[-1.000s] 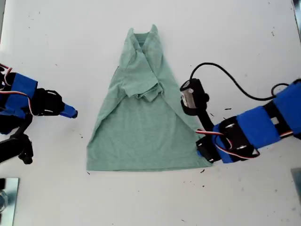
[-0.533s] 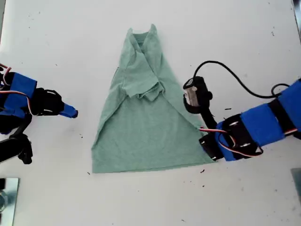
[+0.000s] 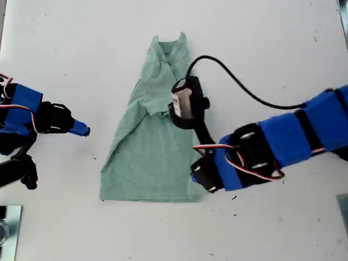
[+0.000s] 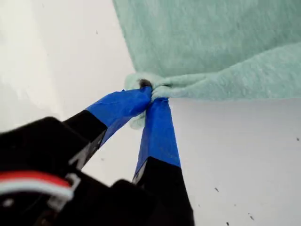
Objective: Fold t shirt
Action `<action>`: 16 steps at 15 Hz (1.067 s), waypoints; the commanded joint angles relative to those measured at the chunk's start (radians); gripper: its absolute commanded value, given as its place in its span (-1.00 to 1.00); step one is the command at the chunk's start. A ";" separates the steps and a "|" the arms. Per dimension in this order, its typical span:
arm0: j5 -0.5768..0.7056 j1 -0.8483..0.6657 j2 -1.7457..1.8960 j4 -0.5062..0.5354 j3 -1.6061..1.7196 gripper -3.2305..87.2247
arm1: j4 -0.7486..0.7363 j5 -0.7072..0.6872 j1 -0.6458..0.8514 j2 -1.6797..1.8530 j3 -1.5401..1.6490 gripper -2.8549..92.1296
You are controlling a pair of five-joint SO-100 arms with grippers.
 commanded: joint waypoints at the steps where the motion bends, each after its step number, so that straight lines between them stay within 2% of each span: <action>1: 0.012 0.003 0.006 0.011 -0.052 -0.93 | -0.213 -0.012 0.051 -0.060 -0.041 -0.97; 2: 0.012 0.003 0.008 0.009 -0.051 -0.93 | -0.321 -0.029 0.064 -0.100 -0.026 -0.95; 3: 0.018 -0.002 0.002 0.008 -0.051 -0.93 | -0.364 -0.048 0.074 -0.160 -0.064 -0.48; 4: 0.023 -0.002 -0.002 0.006 -0.052 -0.93 | -0.359 -0.054 0.072 -0.183 -0.092 -0.16; 5: 0.018 0.006 -0.002 0.006 -0.052 -0.93 | -0.342 -0.058 0.064 -0.164 -0.109 -0.21; 6: 0.015 0.008 -0.002 0.006 -0.052 -0.93 | -0.250 -0.048 0.060 -0.132 -0.166 -0.23; 8: 0.015 0.008 0.000 0.008 -0.052 -0.93 | -0.164 -0.087 0.035 0.040 -0.149 -0.25; 9: 0.015 0.008 0.000 0.008 -0.052 -0.93 | -0.037 -0.087 0.031 0.121 -0.124 -0.25; 10: 0.015 0.008 0.003 0.008 -0.052 -0.93 | 0.091 -0.063 0.032 0.232 -0.021 -0.60; 11: 0.015 0.005 0.005 0.008 -0.052 -0.93 | 0.167 -0.032 0.055 0.383 0.195 -0.81; 12: 0.015 0.003 0.005 0.006 -0.051 -0.93 | 0.133 -0.031 0.092 0.569 0.474 -0.82; 14: 0.015 0.002 0.008 0.005 -0.051 -0.93 | -0.060 -0.037 0.176 0.940 1.065 -0.86; 16: 0.015 0.002 0.011 0.005 -0.048 -0.93 | -0.175 -0.034 0.230 1.322 1.491 -0.88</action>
